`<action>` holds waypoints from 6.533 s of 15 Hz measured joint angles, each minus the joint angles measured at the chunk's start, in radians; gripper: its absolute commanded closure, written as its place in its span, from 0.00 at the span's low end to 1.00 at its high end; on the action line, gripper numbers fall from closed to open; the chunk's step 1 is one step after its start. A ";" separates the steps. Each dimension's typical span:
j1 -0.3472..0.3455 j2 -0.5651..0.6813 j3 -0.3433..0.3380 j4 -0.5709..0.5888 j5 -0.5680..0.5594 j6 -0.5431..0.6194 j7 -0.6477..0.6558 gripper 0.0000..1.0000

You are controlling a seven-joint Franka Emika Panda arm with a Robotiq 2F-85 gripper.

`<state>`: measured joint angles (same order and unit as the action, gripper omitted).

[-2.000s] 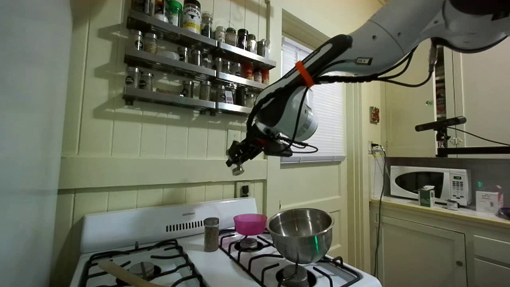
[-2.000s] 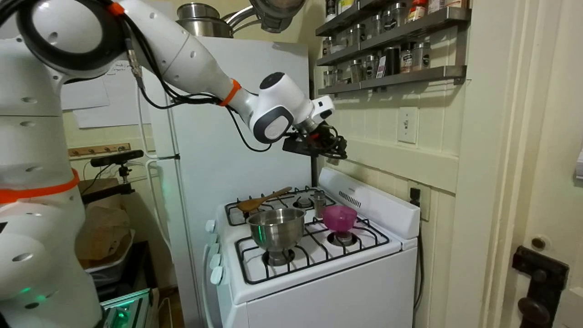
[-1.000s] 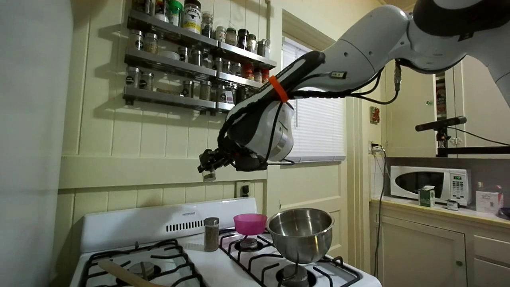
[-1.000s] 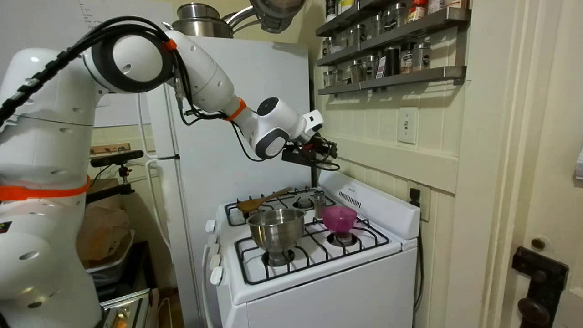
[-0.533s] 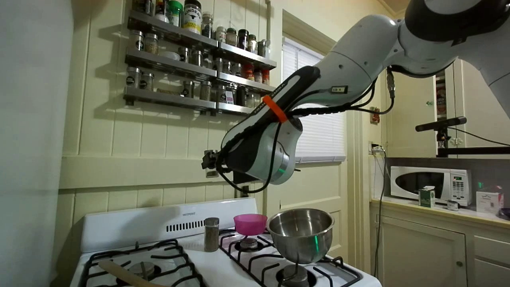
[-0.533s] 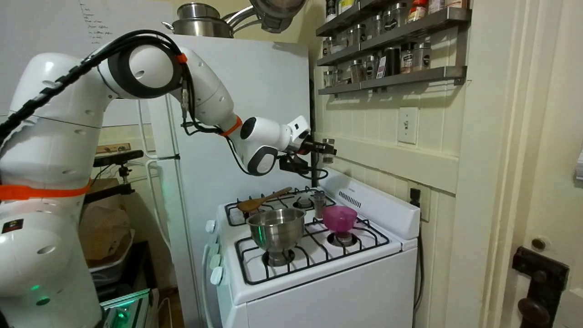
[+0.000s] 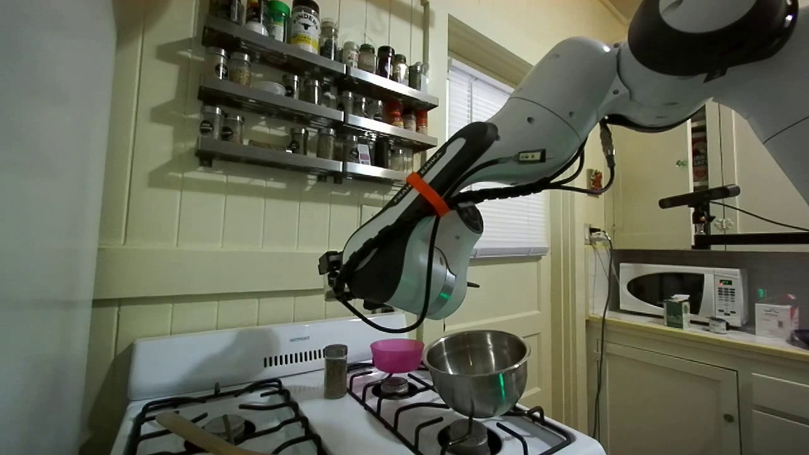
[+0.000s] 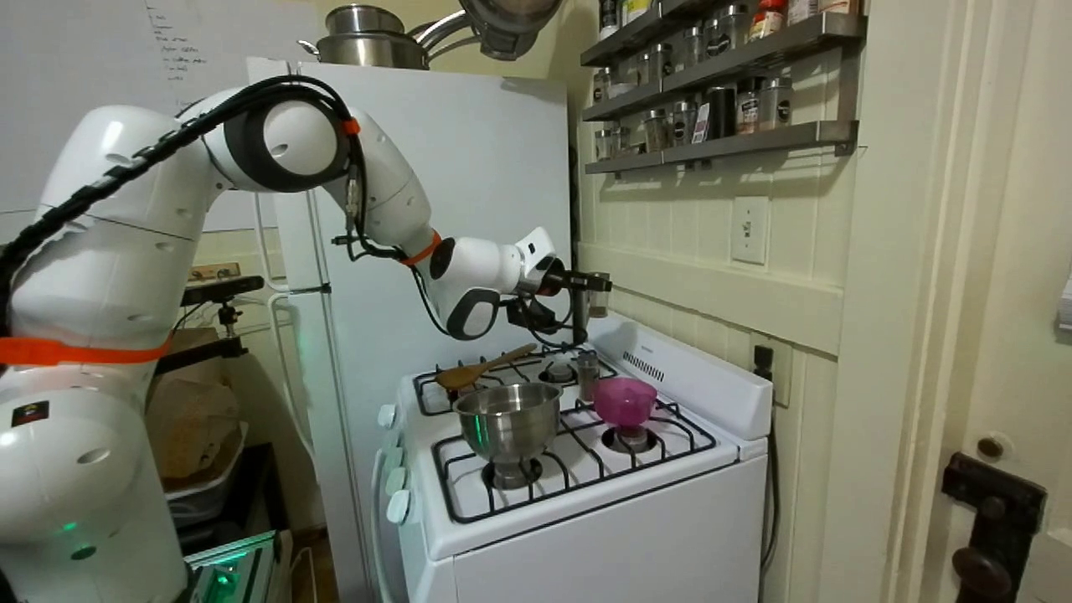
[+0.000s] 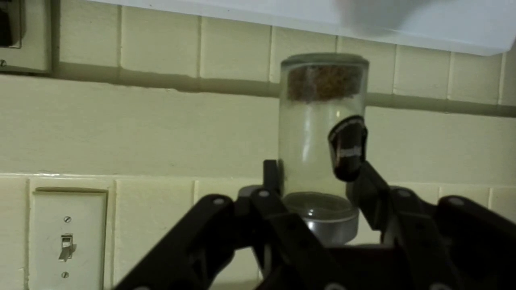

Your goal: Remove one bottle from the bottom shelf and put it on the bottle on the stove

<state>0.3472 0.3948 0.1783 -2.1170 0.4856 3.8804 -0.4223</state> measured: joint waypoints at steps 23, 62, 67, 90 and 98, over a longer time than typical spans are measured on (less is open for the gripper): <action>0.076 0.048 -0.007 -0.001 0.170 0.121 -0.037 0.75; 0.151 0.214 -0.054 0.049 0.132 0.253 0.010 0.75; 0.162 0.213 -0.051 0.046 0.134 0.305 0.021 0.75; 0.159 0.217 -0.047 0.035 0.196 0.326 0.047 0.75; 0.154 0.218 -0.047 0.033 0.196 0.324 0.050 0.75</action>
<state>0.5014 0.6126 0.1315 -2.0841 0.6819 4.2046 -0.3720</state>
